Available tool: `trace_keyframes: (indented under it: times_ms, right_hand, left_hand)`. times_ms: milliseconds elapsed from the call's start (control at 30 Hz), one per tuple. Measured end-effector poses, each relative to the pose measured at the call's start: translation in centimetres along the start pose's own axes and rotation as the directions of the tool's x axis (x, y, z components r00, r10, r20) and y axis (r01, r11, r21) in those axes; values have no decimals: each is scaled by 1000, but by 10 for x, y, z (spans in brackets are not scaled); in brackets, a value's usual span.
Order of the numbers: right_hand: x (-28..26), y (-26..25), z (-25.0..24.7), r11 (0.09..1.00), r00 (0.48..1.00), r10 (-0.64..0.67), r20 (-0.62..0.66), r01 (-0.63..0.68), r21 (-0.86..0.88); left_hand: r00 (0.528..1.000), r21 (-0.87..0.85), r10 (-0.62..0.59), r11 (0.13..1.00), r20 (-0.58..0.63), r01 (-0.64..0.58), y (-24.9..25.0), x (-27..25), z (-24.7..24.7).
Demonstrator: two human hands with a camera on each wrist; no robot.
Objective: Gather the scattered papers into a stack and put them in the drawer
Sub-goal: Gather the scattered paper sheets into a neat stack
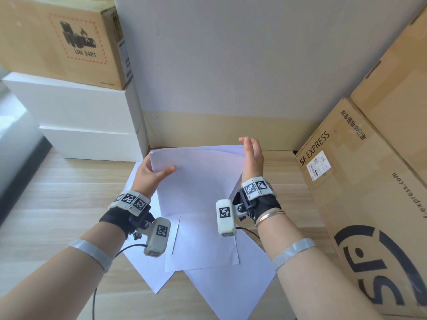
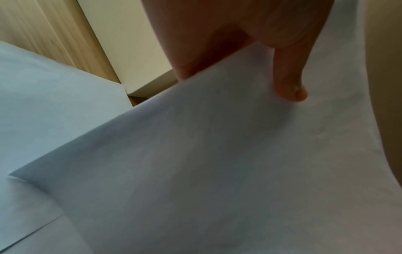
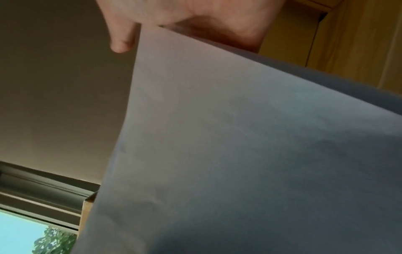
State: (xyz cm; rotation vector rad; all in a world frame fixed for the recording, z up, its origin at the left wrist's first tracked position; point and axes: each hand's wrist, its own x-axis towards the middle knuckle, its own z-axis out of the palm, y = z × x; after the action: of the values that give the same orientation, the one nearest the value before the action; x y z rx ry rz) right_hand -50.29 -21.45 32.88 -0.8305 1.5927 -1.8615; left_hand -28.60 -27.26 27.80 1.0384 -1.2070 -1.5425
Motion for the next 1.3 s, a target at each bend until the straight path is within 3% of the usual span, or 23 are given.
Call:
trace_keyframes:
  times_ms: [267,433,600,800,933,1100,1300]
  right_hand:
    - [3,9,1,1000,996,-4,-94,3,-16]
    - [2,9,-4,1000,1000,12,21,-12,5]
    - [-10,33,-7,988,980,156,120,-157,0]
    - [-10,51,-21,946,933,284,220,-235,-223]
    - [-5,54,-30,926,919,344,195,-298,-230]
    - [-21,65,-28,863,856,461,233,-371,-344]
    - [-20,70,-27,878,882,440,170,-383,-287]
  left_hand:
    - [998,7,-65,998,10,65,-11,0,7]
    - [984,21,-169,986,62,168,-25,-5,3]
    - [979,46,-204,978,-8,204,-44,-4,3]
    - [980,27,-197,980,-26,197,-53,2,3]
    - [978,-5,-204,979,32,205,-56,2,-5]
    - [950,52,-303,953,83,299,-69,1,-10]
    - [963,65,-269,961,17,267,-68,5,-9]
